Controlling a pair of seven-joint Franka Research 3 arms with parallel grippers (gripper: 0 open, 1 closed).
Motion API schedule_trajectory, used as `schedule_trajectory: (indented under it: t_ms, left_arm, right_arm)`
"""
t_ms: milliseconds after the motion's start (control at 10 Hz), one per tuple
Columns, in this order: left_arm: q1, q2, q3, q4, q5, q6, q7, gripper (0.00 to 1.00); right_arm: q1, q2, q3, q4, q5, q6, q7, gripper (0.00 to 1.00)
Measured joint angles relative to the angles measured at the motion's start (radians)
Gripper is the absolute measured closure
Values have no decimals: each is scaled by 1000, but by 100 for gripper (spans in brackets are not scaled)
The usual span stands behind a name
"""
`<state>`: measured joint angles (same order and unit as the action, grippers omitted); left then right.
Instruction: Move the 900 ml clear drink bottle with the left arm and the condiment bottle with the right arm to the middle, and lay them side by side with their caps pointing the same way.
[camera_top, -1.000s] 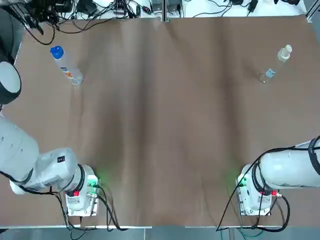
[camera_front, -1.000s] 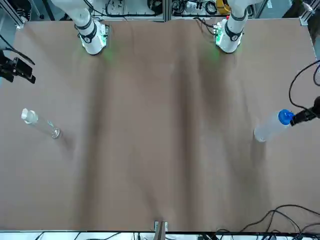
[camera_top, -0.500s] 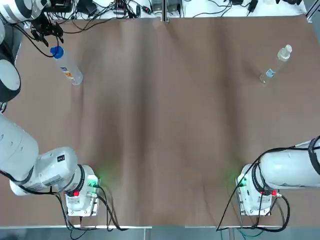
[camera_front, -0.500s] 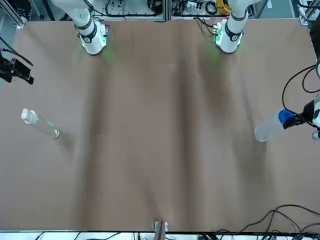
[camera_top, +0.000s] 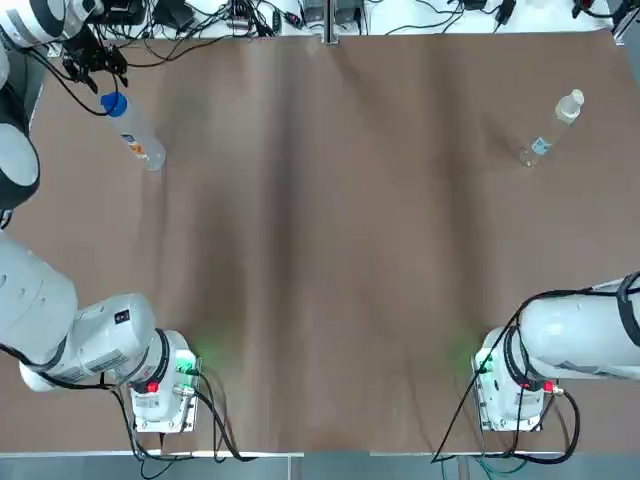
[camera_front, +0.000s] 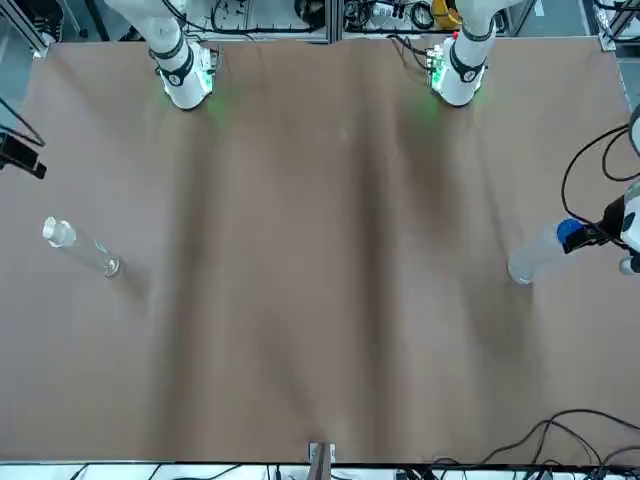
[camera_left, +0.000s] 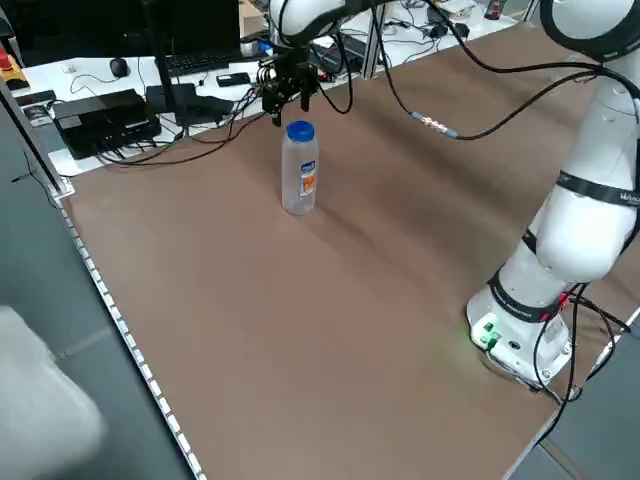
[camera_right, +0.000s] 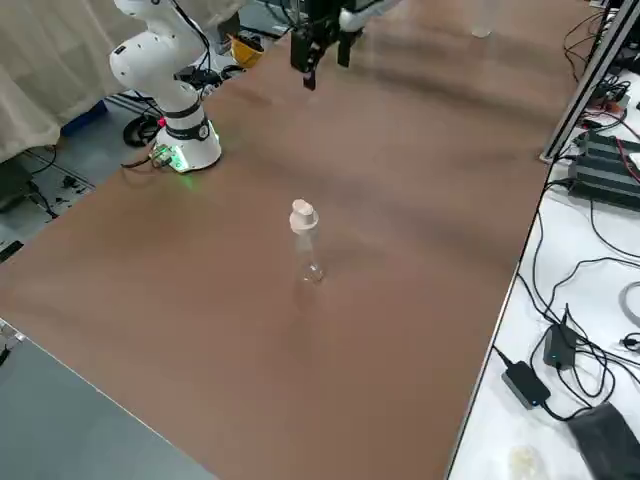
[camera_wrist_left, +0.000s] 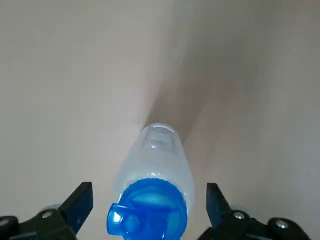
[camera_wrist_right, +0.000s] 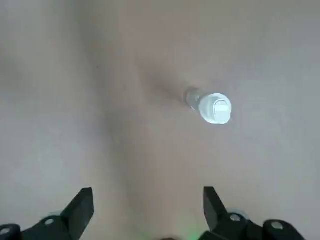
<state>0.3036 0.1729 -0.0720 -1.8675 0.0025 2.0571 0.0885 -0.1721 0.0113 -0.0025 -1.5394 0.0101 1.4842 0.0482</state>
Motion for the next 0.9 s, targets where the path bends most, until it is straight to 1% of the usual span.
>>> schedule_trajectory:
  t_ms: [300, 600, 900]
  left_arm:
    - [30, -5, 1, -1, 0, 0, 98, 0]
    - [53, -8, 2, -4, 0, 0, 167, 0]
    - [68, -8, 0, -11, -1, 0, 197, 0]
  right_arm:
    - [-57, 2, -2, -64, 0, 63, -2, 2]
    - [-125, 7, -2, -176, -1, 180, -28, 2]
    - [-167, 12, -3, -263, -1, 298, -47, 2]
